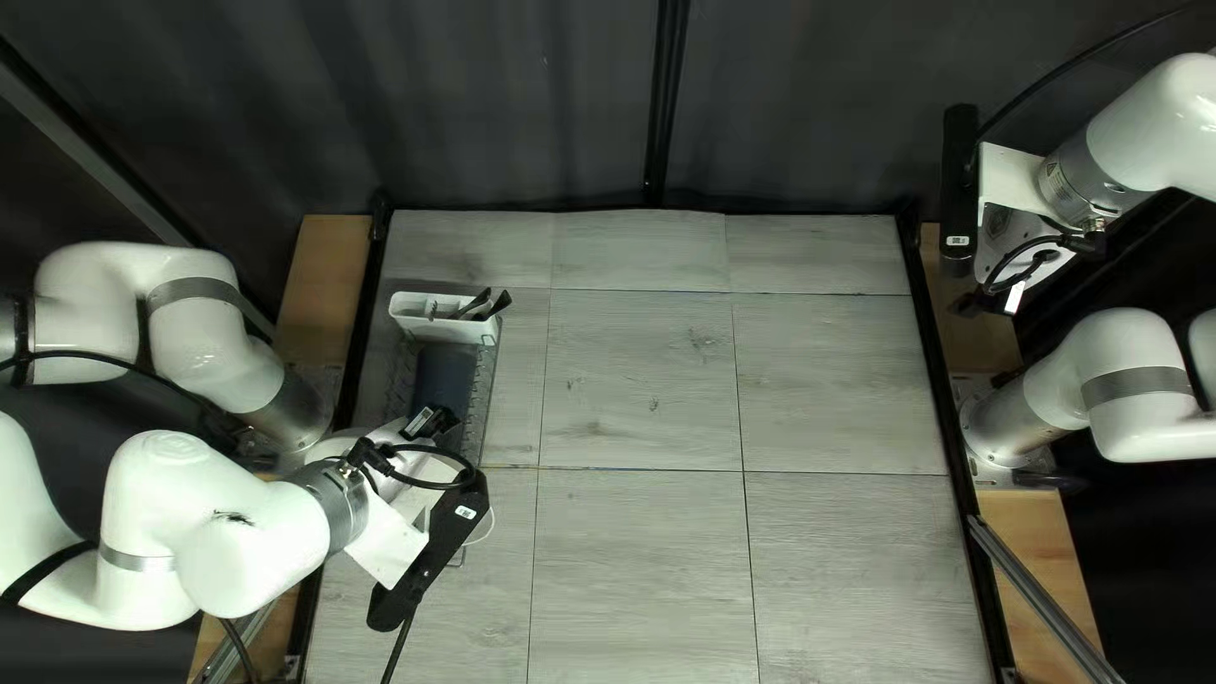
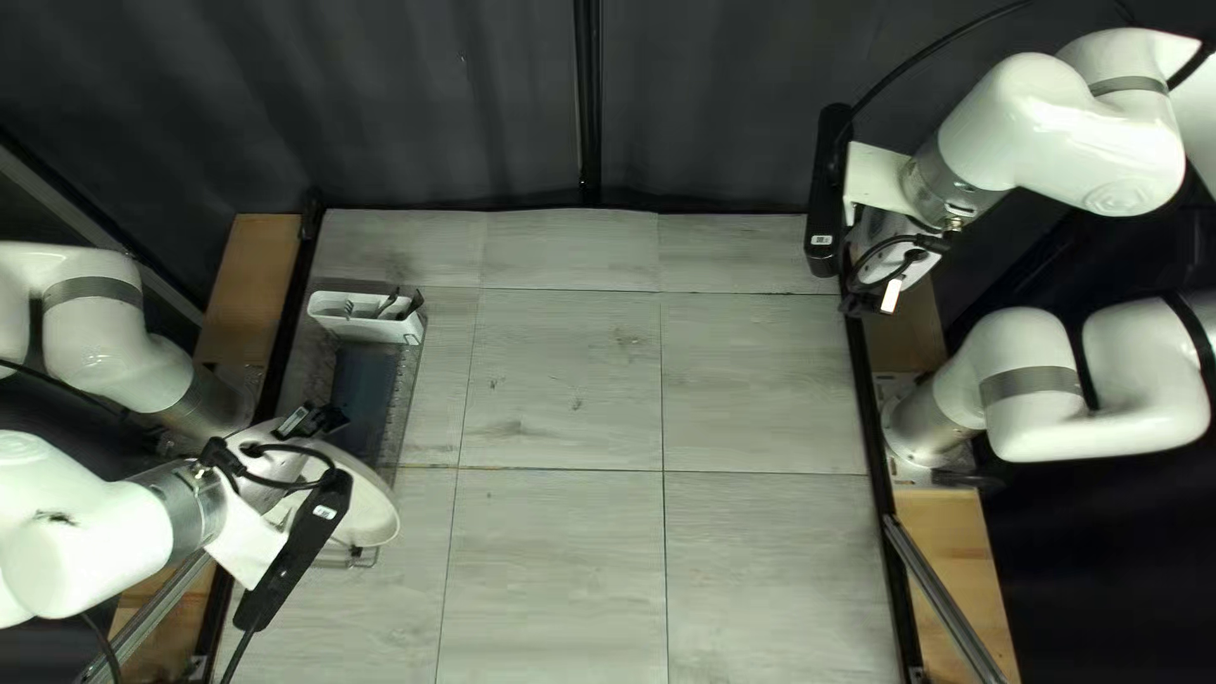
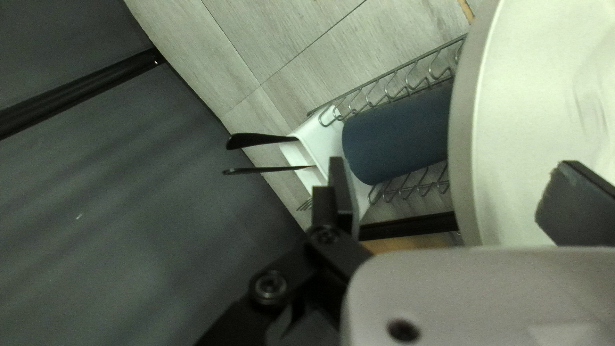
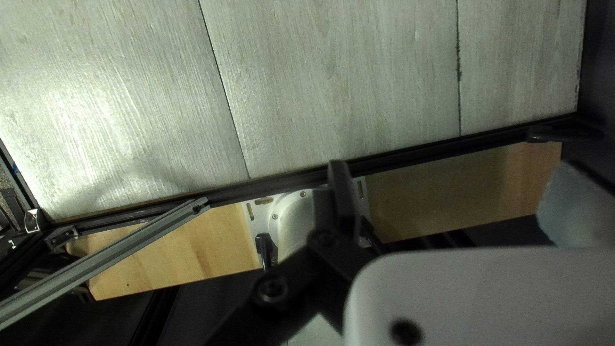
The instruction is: Pick up and place plate onto table. Place down one fork to the left of the plate. Place spoon and knife to the right of the plate. Place cup above the knife and spoon
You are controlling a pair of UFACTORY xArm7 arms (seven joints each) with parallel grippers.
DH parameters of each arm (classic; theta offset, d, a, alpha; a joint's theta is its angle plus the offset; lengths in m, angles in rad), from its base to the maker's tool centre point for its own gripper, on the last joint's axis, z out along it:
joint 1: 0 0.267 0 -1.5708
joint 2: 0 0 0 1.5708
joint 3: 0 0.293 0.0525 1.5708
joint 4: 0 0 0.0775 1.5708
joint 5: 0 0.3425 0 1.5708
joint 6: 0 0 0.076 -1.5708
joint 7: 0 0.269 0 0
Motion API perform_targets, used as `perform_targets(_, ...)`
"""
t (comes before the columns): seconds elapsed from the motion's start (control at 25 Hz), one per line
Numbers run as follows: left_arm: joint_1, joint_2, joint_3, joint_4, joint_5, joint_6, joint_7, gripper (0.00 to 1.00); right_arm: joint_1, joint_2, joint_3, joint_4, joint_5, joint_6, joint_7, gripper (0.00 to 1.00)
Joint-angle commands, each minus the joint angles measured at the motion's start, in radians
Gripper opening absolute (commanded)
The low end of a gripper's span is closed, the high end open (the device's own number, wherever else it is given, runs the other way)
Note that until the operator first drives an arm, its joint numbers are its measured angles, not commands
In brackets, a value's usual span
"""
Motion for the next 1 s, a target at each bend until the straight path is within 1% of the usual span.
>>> perform_targets(0.04,-0.034,-0.039,0.007,-0.042,-0.009,0.005,-0.014,1.0,0.0,0.0,0.0,0.0,0.0,0.0,0.0,1.0)
perform_targets(0.4,-0.081,-0.114,0.042,-0.089,0.02,0.045,-0.004,1.0,0.0,0.0,0.0,0.0,0.0,0.0,0.0,1.0)
perform_targets(1.0,-0.049,-0.115,0.024,-0.1,0.076,0.016,0.013,1.0,0.0,0.0,0.0,0.0,0.0,0.0,0.0,1.0)
